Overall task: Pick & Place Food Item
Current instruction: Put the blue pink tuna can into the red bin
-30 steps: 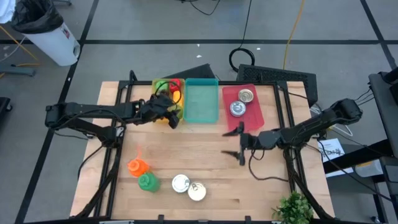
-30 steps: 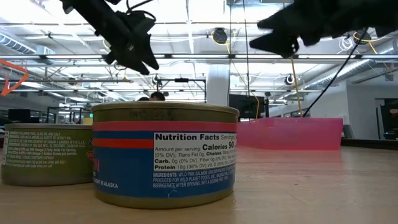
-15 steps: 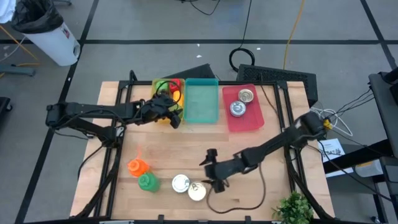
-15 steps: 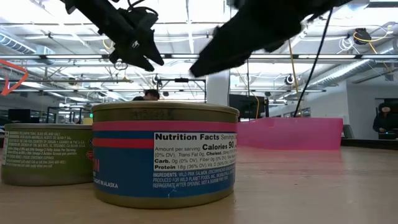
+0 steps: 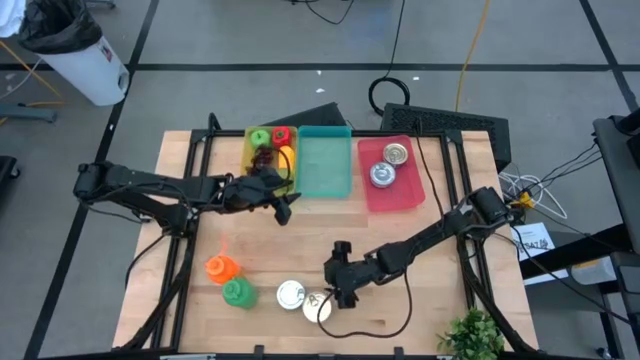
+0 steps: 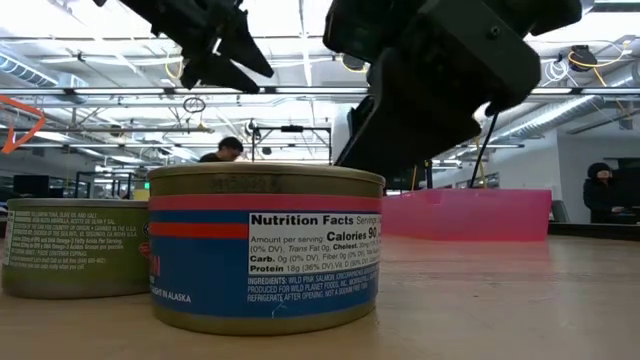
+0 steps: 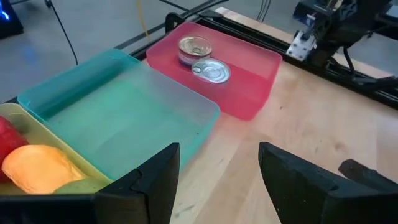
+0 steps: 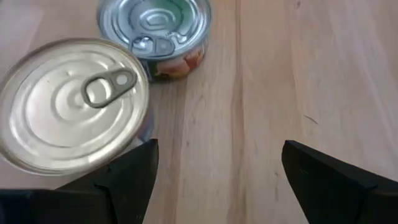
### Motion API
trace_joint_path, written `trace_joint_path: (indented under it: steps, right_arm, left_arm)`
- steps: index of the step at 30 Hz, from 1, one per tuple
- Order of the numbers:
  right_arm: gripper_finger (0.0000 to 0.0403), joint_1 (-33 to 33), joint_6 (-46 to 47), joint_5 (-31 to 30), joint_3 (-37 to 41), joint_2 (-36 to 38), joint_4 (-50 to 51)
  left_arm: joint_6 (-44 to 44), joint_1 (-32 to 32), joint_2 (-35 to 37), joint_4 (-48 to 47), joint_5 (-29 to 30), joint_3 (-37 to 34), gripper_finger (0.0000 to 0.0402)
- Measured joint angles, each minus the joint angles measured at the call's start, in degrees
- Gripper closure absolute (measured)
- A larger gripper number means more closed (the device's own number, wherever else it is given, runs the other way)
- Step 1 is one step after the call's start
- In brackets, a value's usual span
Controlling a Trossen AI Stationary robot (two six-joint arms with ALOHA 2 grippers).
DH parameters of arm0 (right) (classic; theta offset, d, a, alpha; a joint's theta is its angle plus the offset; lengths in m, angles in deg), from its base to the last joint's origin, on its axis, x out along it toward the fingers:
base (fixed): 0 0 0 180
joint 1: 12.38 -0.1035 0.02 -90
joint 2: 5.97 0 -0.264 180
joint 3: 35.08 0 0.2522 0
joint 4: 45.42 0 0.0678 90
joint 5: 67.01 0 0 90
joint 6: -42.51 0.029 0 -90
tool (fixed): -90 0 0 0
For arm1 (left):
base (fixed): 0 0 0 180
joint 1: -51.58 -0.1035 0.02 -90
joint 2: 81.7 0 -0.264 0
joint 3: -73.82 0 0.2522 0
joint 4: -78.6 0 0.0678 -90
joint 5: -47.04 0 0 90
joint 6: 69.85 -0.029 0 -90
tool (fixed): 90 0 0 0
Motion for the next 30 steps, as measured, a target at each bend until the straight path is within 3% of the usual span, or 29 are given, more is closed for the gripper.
trace_joint_path:
  steps: [7,12,16,19,25,30]
  right_arm:
    - [0.0083,0.3,3.5,0.6,0.0,2.0,-0.9]
    - [0.0083,0.0,4.0,6.4,0.0,2.0,-3.0]
    - [0.0083,0.3,3.4,7.6,0.0,0.2,-2.8]
    - [0.0083,1.5,3.9,7.2,0.0,-0.6,-2.0]
    - [0.0083,2.5,5.2,0.0,-0.1,-0.5,2.6]
    - [0.0083,3.4,5.4,-0.2,-0.1,-0.5,3.4]
  left_arm:
    - [-0.8,1.0,0.0,-0.4,0.0,0.0,0.0174]
    - [-1.3,1.1,0.0,-0.6,0.0,0.0,0.0174]
    - [-1.3,1.1,0.0,-0.5,0.0,0.0,0.0174]
    - [-1.0,1.0,0.0,-0.5,0.0,0.0,0.0174]
    - [-1.0,1.0,0.0,-0.4,0.0,0.0,0.0174]
    - [-1.0,1.0,0.0,-0.4,0.0,0.0,0.0174]
